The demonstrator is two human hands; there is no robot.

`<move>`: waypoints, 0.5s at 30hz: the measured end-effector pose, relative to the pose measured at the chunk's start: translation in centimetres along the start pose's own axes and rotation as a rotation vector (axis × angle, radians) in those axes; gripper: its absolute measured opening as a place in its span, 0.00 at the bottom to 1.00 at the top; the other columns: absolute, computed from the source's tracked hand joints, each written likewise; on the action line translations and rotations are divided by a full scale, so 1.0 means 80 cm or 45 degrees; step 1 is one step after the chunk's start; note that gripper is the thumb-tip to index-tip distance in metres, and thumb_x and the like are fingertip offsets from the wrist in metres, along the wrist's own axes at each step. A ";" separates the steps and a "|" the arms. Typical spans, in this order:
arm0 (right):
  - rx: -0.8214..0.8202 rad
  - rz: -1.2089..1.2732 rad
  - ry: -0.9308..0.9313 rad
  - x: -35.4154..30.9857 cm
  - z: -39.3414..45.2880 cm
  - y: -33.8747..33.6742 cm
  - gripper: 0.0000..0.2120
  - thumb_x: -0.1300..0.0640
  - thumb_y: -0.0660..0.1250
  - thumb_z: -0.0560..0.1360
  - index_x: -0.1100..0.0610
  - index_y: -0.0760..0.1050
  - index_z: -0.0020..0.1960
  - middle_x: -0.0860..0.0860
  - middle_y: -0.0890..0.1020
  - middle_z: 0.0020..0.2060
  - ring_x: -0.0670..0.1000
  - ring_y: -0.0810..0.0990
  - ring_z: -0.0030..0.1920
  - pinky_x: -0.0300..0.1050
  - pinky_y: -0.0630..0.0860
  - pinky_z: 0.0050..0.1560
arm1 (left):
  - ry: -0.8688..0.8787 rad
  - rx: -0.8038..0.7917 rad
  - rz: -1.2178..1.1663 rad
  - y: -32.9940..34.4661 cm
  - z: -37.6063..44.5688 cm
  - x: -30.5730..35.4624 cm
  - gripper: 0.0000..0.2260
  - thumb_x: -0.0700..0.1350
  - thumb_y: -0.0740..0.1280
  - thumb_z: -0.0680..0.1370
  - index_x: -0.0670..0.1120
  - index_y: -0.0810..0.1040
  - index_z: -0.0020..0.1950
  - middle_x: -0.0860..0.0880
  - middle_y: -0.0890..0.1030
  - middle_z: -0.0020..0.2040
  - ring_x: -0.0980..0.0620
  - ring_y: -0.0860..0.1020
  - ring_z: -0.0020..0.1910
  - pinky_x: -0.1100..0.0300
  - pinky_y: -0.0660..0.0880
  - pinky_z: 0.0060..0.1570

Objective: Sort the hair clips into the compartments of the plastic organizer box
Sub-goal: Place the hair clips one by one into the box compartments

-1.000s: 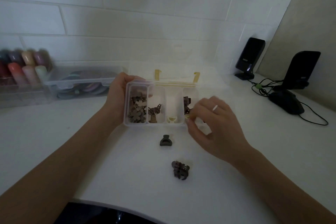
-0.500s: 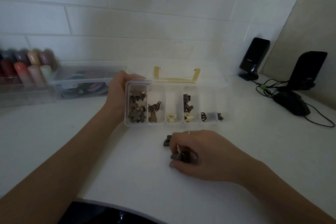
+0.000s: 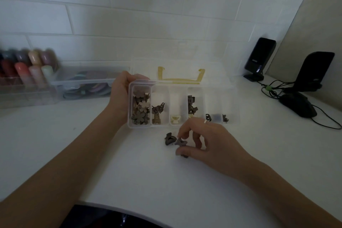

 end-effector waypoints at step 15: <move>0.564 -0.020 -0.007 0.021 -0.004 -0.029 0.10 0.64 0.63 0.75 0.54 0.78 0.51 0.39 0.76 0.45 0.37 0.75 0.38 0.25 0.67 0.36 | 0.006 -0.005 0.019 0.000 -0.004 0.004 0.12 0.47 0.57 0.62 0.46 0.76 0.23 0.52 0.73 0.23 0.54 0.71 0.26 0.63 0.69 0.34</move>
Point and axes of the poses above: each hand's wrist, its own z-axis towards the middle knuckle, its own y-axis out of the palm, x = y × z, the point moved 4 cm from there along z, towards the middle knuckle
